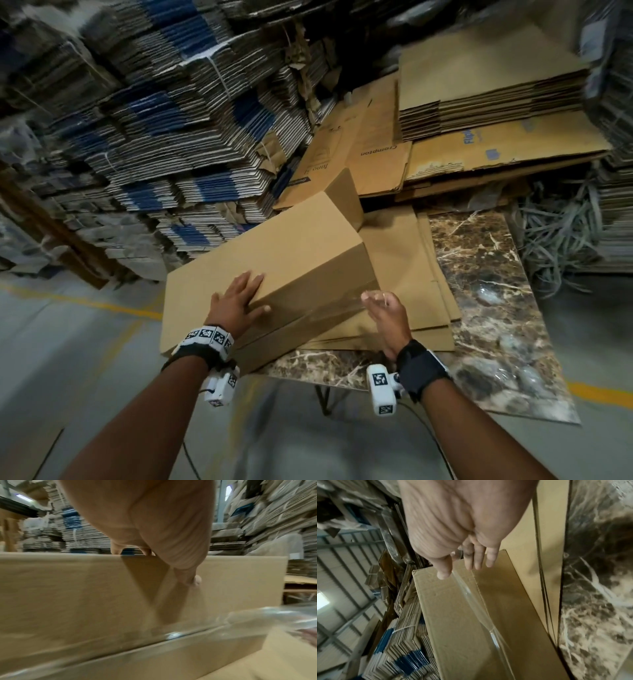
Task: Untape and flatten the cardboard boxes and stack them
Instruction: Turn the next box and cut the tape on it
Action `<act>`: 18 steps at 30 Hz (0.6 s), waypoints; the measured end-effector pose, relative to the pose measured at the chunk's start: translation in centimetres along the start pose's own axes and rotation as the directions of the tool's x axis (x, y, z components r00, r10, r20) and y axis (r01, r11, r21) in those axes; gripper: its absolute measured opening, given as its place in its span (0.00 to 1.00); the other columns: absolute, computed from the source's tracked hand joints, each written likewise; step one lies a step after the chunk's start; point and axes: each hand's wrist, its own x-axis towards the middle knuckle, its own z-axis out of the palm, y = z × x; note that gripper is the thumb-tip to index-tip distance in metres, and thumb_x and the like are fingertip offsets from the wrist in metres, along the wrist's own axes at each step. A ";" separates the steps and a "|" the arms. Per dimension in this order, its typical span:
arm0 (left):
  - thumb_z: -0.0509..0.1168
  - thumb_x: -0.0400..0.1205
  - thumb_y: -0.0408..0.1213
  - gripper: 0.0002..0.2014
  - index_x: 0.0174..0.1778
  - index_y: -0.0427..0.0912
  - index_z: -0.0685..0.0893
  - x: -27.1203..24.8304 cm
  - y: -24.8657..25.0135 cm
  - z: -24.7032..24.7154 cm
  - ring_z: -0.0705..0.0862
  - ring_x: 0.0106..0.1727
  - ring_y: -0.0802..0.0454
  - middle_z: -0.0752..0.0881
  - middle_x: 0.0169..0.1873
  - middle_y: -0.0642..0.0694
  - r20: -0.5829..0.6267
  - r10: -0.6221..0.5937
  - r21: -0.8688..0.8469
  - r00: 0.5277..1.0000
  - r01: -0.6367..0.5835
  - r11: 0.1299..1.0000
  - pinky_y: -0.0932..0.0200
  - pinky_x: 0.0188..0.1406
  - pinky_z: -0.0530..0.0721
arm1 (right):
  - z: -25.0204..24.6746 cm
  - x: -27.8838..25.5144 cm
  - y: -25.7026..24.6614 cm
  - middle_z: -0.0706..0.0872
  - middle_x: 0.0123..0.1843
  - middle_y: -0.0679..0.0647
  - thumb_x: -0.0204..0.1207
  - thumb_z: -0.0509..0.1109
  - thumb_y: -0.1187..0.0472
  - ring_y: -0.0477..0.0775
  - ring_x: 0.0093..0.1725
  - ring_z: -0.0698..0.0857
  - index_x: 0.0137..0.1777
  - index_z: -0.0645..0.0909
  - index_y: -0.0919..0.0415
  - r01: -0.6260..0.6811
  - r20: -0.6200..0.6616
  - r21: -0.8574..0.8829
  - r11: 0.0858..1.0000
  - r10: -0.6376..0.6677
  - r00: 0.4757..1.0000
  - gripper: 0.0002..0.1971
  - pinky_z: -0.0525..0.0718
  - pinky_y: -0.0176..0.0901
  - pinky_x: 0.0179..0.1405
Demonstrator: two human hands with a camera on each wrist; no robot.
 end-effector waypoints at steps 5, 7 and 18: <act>0.56 0.74 0.79 0.47 0.87 0.72 0.43 -5.9 -8.0 2.0 0.44 0.91 0.46 0.43 0.91 0.50 -0.039 -0.292 -0.074 0.956 0.289 0.955 0.18 0.81 0.53 | 2.2 -1.6 0.8 0.88 0.50 0.64 0.69 0.80 0.52 0.62 0.51 0.90 0.56 0.74 0.69 0.006 -0.027 0.148 0.989 -0.002 1.000 0.26 0.86 0.65 0.66; 0.56 0.70 0.84 0.52 0.87 0.71 0.44 -7.3 -9.8 2.7 0.43 0.91 0.42 0.43 0.91 0.47 -0.070 -0.391 -0.097 0.918 0.384 0.918 0.16 0.78 0.52 | 3.0 -2.0 1.6 0.82 0.47 0.61 0.81 0.74 0.63 0.56 0.43 0.87 0.56 0.72 0.63 0.005 -0.086 0.166 0.986 0.009 0.996 0.13 0.88 0.66 0.62; 0.69 0.62 0.80 0.59 0.88 0.55 0.65 -9.8 -9.8 4.1 0.81 0.70 0.28 0.80 0.70 0.30 -0.120 -0.528 -0.483 0.841 0.415 0.771 0.39 0.67 0.83 | 5.4 -4.5 4.5 0.78 0.46 0.52 0.81 0.73 0.49 0.55 0.40 0.80 0.53 0.72 0.56 -0.032 -0.042 -0.417 0.909 0.016 0.999 0.14 0.82 0.48 0.39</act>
